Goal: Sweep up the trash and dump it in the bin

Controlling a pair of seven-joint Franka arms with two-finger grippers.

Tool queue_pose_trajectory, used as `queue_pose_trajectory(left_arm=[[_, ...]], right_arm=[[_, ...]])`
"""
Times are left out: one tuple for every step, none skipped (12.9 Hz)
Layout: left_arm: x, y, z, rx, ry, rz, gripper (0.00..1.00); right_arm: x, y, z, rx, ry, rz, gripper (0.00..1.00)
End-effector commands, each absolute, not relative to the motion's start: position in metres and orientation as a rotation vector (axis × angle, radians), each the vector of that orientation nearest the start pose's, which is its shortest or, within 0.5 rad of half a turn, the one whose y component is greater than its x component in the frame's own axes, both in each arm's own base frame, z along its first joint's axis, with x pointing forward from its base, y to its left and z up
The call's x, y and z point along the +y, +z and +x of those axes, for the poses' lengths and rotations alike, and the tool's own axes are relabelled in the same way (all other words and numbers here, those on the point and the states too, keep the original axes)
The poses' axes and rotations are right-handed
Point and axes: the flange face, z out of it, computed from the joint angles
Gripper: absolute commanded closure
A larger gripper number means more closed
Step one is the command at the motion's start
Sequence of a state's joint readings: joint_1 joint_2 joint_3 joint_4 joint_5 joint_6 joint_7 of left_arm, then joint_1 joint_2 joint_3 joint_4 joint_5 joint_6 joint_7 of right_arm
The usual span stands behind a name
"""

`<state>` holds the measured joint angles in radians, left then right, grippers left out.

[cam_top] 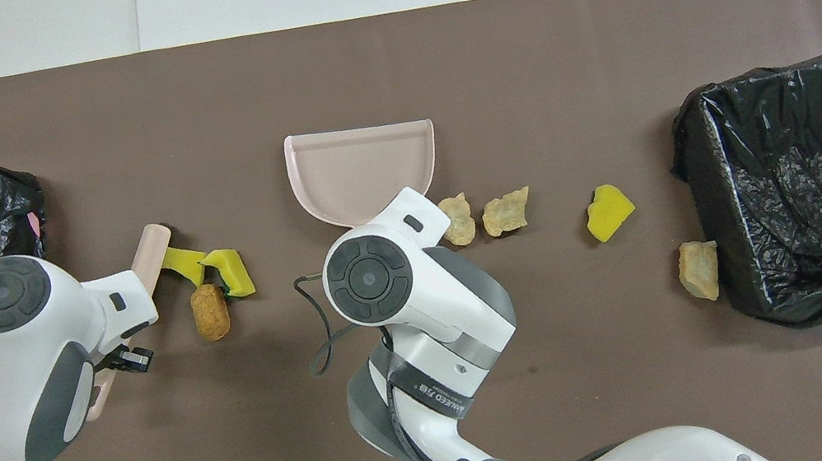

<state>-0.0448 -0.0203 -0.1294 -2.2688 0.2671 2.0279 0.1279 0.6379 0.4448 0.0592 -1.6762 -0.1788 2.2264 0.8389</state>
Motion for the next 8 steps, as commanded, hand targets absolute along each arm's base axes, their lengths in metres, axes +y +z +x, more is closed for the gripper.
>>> queue_pose_trajectory(left_arm=[[-0.097,0.359,0.462,0.587,0.341,-2.806,1.0],[-0.1,0.361,0.463,0.581,0.336,-2.816,1.0],[-0.098,0.362,0.465,0.572,0.336,-2.818,1.0],[-0.097,0.368,0.469,0.563,0.317,-2.823,1.0],[-0.094,0.38,0.478,0.549,0.28,-2.832,1.0],[-0.09,0.395,0.487,0.533,0.257,-2.839,1.0],[-0.076,0.415,0.499,0.48,0.232,-2.861,1.0],[-0.07,0.433,0.506,0.429,0.205,-2.908,1.0]], right_arm=[[0.428,0.36,0.531,-0.059,-0.291,-3.146,0.19],[0.428,0.36,0.531,-0.072,-0.29,-3.146,0.22],[0.429,0.359,0.53,-0.074,-0.285,-3.143,0.23],[0.428,0.358,0.529,-0.076,-0.283,-3.144,0.26],[0.428,0.357,0.528,-0.079,-0.279,-3.146,0.3],[0.428,0.356,0.527,-0.09,-0.272,-3.149,0.37],[0.428,0.356,0.526,-0.118,-0.265,-3.154,0.47],[0.428,0.356,0.525,-0.135,-0.256,-3.151,0.56]])
